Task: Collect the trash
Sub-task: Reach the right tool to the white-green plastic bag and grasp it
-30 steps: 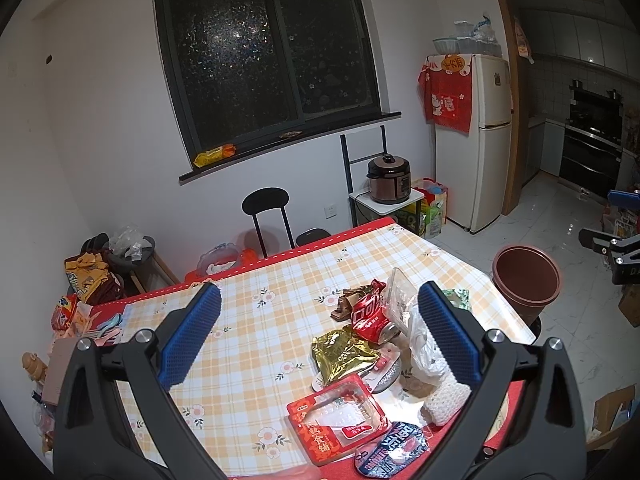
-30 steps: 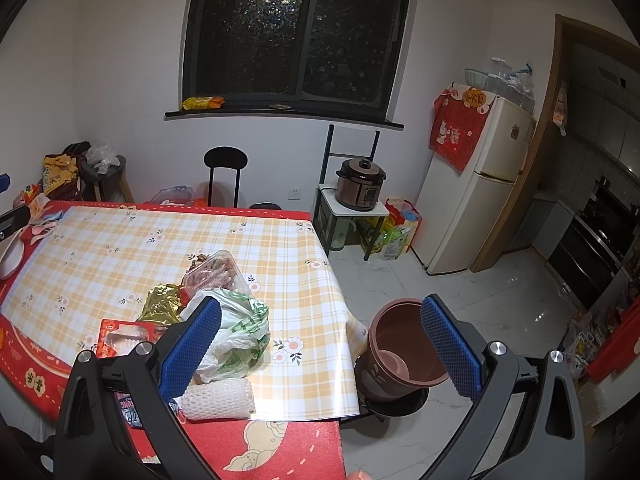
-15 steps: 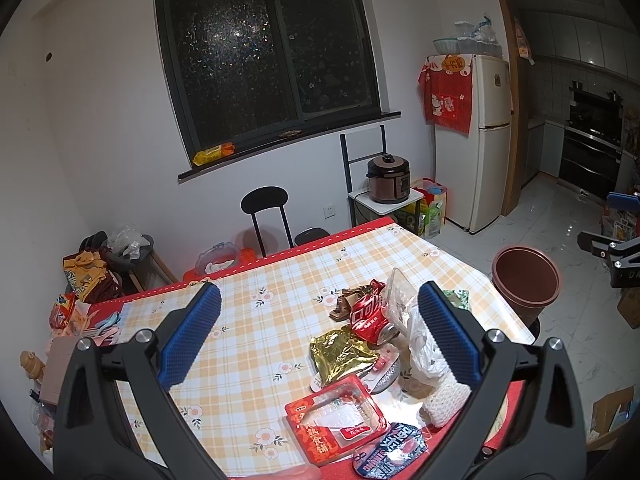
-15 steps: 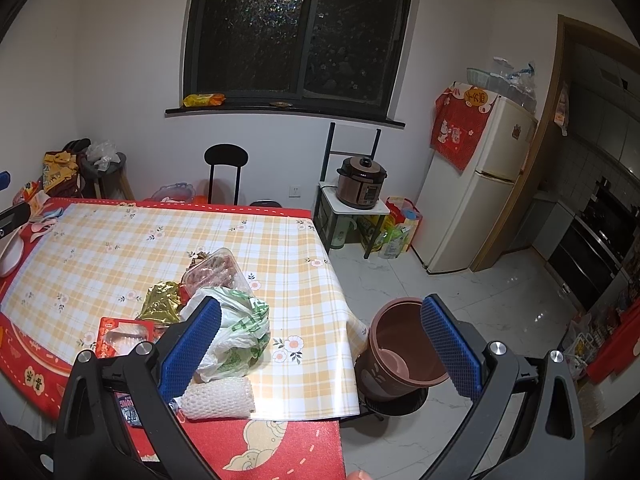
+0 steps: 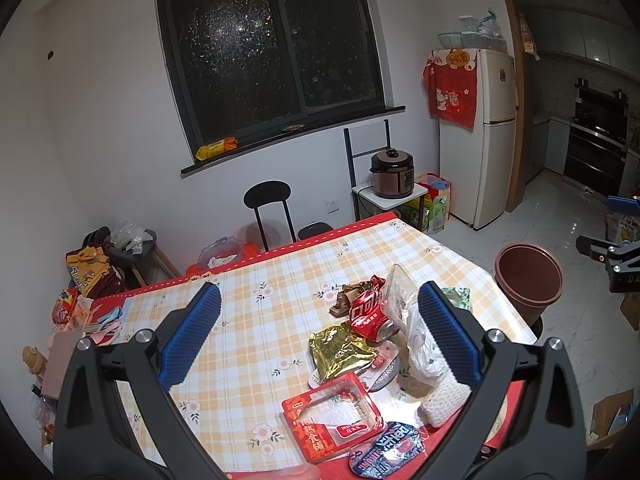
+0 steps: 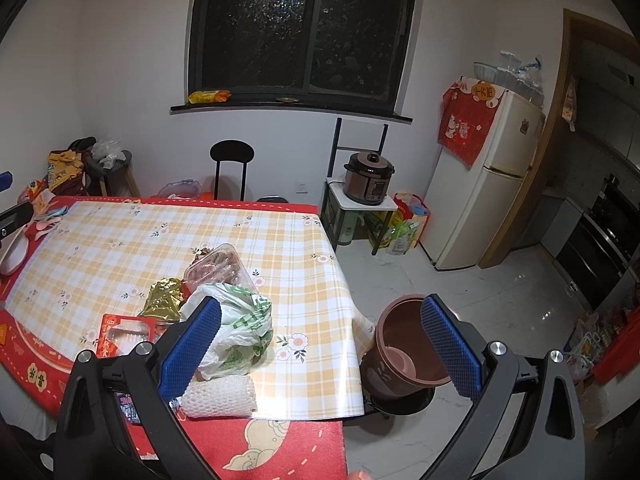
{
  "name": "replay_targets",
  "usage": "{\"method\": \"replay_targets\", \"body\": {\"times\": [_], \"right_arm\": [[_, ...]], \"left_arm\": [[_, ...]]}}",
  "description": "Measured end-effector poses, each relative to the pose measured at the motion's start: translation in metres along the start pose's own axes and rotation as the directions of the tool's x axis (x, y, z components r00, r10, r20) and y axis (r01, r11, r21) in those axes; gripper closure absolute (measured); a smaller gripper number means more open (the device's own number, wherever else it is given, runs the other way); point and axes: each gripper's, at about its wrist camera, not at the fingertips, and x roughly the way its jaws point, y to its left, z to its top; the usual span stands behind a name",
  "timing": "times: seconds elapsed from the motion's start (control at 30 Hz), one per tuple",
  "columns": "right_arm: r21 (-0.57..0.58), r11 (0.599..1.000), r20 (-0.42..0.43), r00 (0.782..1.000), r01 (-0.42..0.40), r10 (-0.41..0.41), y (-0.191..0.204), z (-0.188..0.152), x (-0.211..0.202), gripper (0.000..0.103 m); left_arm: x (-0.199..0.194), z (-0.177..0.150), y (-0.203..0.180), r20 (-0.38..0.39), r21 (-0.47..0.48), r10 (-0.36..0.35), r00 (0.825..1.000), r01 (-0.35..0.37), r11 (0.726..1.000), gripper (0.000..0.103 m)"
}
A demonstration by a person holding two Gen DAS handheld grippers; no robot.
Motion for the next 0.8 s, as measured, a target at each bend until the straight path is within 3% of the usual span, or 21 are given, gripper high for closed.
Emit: {"method": "replay_targets", "body": {"times": [0.17, 0.23, 0.37, 0.5, 0.8], "right_arm": [[-0.004, 0.999, -0.002, 0.999, -0.054, 0.054, 0.001, 0.001, 0.013, 0.004], [0.011, 0.994, 0.009, 0.994, -0.110, 0.110, 0.002, 0.001, 0.019, 0.004], [0.096, 0.951, 0.038, 0.955, -0.296, 0.293, -0.001, -0.013, 0.041, 0.004], [0.103, 0.932, 0.016, 0.937, -0.348, 0.348, 0.013, -0.033, 0.066, 0.004], [0.107, 0.912, -0.056, 0.913, -0.397, 0.404, 0.053, -0.105, 0.113, 0.005]], "left_arm": [[0.001, -0.005, 0.003, -0.020, -0.033, -0.003, 1.000, 0.002, 0.999, 0.006], [0.002, -0.009, 0.006, -0.023, -0.059, 0.003, 1.000, -0.004, 0.998, 0.006], [0.006, -0.021, 0.015, -0.032, -0.131, 0.006, 0.999, -0.010, 0.991, 0.006], [0.017, -0.052, 0.028, -0.088, -0.265, -0.005, 0.996, -0.018, 0.964, 0.006], [0.035, -0.147, 0.029, -0.200, -0.408, 0.113, 0.973, -0.188, 0.893, 0.006]]}}
